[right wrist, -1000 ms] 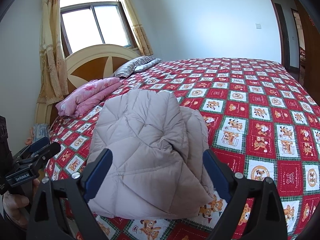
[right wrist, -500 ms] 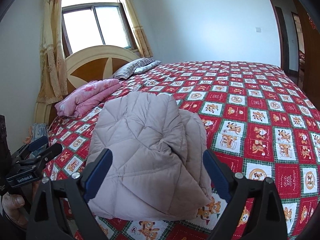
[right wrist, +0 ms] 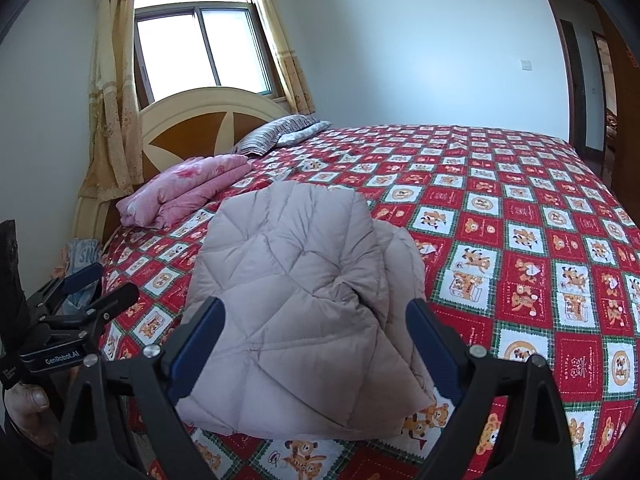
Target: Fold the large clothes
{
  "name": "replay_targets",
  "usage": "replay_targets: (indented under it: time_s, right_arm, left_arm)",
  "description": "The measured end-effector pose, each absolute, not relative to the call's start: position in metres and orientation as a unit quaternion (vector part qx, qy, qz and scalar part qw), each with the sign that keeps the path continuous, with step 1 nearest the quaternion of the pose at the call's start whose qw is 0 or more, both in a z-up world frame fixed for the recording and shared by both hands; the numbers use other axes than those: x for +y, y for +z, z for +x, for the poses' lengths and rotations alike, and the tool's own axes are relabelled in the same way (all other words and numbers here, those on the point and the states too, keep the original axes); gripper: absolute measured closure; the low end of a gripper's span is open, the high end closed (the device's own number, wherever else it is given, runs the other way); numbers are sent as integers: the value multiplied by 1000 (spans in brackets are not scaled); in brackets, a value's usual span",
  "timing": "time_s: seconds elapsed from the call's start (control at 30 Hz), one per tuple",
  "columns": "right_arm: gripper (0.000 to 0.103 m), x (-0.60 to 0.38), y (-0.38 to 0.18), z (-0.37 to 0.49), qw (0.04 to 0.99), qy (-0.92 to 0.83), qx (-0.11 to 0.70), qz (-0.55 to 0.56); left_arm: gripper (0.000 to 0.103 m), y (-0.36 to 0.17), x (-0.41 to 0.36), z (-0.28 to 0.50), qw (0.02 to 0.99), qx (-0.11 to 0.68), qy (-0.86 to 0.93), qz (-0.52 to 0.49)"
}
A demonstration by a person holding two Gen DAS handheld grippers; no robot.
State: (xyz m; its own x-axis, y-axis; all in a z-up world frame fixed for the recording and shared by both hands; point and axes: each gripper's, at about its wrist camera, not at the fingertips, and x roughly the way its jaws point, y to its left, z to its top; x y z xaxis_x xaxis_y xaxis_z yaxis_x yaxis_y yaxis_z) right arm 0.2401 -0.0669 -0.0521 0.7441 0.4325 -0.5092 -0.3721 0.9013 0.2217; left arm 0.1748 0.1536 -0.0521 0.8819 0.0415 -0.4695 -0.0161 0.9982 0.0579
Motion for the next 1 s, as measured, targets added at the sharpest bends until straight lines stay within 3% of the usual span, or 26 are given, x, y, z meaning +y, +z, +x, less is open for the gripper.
replay_targets:
  time_s: [1.0]
  right_arm:
    - [9, -59, -53, 237, 931, 223, 285, 47]
  left_arm:
    - [1, -57, 157, 177, 969, 245, 21, 29]
